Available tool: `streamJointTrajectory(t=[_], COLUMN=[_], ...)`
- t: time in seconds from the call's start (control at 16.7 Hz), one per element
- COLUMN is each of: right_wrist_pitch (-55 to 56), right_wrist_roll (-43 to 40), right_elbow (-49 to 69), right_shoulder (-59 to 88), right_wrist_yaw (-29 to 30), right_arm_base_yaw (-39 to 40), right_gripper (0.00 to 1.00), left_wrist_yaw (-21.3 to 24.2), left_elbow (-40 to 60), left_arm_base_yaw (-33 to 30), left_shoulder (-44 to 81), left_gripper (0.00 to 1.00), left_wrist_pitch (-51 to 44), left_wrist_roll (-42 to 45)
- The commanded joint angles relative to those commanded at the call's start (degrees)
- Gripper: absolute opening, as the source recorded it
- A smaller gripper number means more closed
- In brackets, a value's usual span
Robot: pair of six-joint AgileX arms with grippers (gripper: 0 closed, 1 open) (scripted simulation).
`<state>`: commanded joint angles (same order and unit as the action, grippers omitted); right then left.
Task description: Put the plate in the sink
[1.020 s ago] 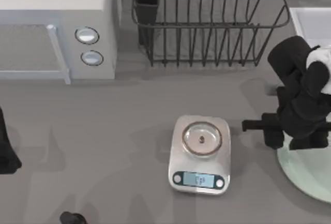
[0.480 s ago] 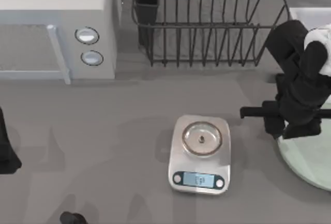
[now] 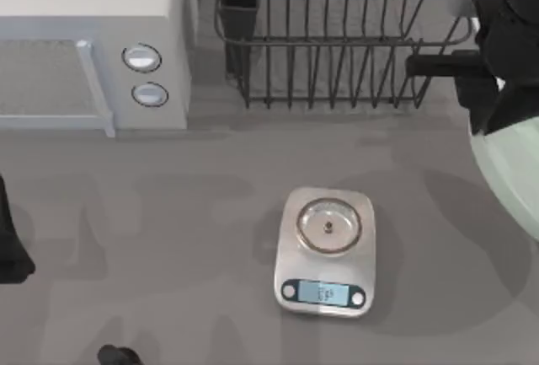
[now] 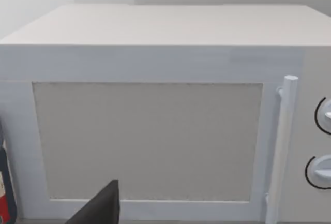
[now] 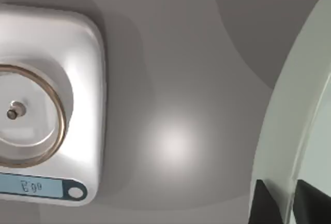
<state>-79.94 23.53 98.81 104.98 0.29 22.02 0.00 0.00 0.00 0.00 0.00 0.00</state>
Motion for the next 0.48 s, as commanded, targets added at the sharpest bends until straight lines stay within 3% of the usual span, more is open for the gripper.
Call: streamJointTrajectory(t=[0.24,0.48], right_wrist_pitch=[-13.0,-16.4], right_wrist_roll=[-0.4,-0.6], right_elbow=[12.4,15.9], right_shoulder=[-1.7,-2.6], right_wrist_yaw=[0.0,0.0], right_arm_base_yaw=[-0.4,-0.6], right_gripper=[0.00,0.00], left_wrist_yaw=[0.0,0.0], left_elbow=[0.0,0.0], left_arm_base_yaw=[0.0,0.0], left_shoulder=[0.0,0.0], left_gripper=[1.00,1.00], left_wrist_pitch=[0.0,0.0], left_wrist_roll=[0.0,0.0])
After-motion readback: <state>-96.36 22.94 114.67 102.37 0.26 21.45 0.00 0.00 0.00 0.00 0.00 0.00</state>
